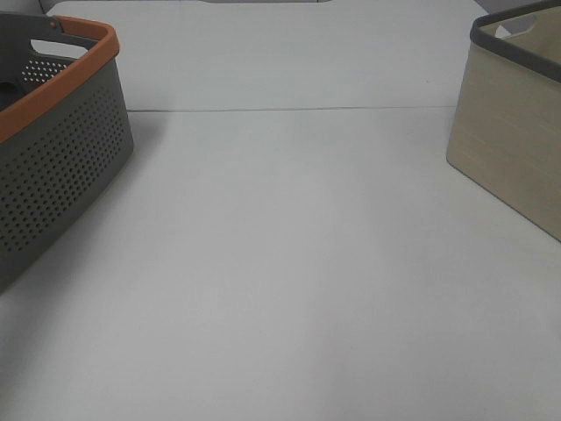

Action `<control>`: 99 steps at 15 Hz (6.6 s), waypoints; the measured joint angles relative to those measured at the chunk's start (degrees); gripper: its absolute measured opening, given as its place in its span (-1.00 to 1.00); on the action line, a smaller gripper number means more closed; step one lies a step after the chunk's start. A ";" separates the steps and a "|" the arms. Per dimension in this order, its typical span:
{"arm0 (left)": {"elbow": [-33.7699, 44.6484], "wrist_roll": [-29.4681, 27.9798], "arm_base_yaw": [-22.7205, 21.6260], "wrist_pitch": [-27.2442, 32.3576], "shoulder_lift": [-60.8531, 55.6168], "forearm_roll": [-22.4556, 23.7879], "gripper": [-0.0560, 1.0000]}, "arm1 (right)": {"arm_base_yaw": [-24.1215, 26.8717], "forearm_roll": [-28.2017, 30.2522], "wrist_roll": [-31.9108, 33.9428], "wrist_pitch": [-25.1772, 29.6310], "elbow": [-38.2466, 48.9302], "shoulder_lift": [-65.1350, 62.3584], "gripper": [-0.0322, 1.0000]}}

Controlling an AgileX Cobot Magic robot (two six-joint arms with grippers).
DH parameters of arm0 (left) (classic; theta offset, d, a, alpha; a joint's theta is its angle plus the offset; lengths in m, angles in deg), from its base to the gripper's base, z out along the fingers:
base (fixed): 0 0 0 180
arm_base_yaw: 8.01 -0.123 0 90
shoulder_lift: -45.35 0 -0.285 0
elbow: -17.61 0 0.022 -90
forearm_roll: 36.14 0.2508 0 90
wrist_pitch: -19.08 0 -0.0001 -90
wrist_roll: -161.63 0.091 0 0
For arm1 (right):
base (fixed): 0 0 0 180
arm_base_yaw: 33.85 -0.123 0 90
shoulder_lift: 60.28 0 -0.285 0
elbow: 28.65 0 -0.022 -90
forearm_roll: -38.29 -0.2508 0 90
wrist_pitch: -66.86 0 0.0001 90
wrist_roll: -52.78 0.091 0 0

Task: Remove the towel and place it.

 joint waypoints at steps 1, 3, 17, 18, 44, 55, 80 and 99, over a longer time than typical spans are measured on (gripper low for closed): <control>-0.06 2.23 -0.92 -3.15 6.25 1.15 0.97 | 0.00 0.00 0.00 0.00 0.00 0.00 0.15; -0.06 5.27 -1.03 -6.42 12.32 1.78 0.97 | 0.00 0.00 0.00 0.00 0.00 0.00 0.15; -0.11 8.31 -1.03 -25.90 33.75 10.26 0.97 | 0.00 0.00 0.00 0.00 0.00 0.00 0.15; -0.11 8.59 -1.03 -26.01 34.03 10.26 0.97 | 0.00 0.00 0.00 0.00 0.00 0.00 0.15; -0.11 0.46 0.40 -19.88 27.96 11.75 -0.89 | 0.00 0.00 0.00 0.00 0.00 0.00 0.15; -1.32 -12.20 0.40 -10.60 -1.89 5.73 -0.89 | 0.00 0.00 0.00 0.00 0.00 0.00 0.15; -33.58 7.10 32.37 -6.07 12.15 -26.64 -0.89 | 0.00 -27.56 -20.40 -15.41 -0.80 13.41 0.15; -33.58 9.34 45.03 -4.87 15.30 -25.55 -0.89 | -0.23 -94.88 -93.22 -20.57 -0.80 58.16 0.15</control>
